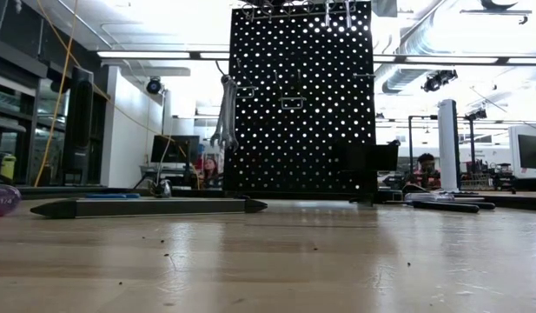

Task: Hang tools onto peg board
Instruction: Hang the gray screwdriver on the pegboard

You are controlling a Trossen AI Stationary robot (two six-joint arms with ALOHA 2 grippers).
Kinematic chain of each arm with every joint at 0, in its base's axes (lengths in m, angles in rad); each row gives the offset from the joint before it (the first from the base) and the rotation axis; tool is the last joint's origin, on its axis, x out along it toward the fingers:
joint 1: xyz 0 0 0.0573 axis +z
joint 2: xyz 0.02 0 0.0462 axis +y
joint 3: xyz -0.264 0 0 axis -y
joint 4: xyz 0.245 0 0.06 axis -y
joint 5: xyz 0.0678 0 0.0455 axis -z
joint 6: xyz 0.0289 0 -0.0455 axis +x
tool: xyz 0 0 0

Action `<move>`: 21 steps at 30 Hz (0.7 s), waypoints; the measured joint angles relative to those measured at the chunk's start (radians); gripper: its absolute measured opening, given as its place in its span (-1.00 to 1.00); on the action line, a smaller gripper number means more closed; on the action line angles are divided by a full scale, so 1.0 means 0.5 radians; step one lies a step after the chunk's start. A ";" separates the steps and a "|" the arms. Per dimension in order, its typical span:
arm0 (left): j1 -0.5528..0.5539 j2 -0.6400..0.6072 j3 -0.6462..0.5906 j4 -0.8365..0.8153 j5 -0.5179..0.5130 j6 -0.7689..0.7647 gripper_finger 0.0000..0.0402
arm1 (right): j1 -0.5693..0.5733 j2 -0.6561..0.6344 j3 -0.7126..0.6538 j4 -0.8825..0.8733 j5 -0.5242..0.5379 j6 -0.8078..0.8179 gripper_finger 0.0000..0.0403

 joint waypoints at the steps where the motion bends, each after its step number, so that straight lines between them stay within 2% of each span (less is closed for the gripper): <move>1: 0.000 0.014 0.000 0.018 0.004 0.006 -1.00 | 0.000 0.000 0.000 0.000 0.000 0.017 0.10; 15: -0.004 0.026 -0.001 0.034 0.138 -0.083 -1.00 | 0.014 0.000 0.000 0.003 0.021 -0.089 0.10; 17: -0.009 0.026 -0.001 0.057 0.155 -0.085 -1.00 | 0.014 0.000 0.000 0.001 0.132 -0.138 0.10; 21: -0.019 0.025 0.000 0.104 0.232 -0.094 -1.00 | 0.032 -0.001 0.000 -0.056 0.495 -0.223 0.10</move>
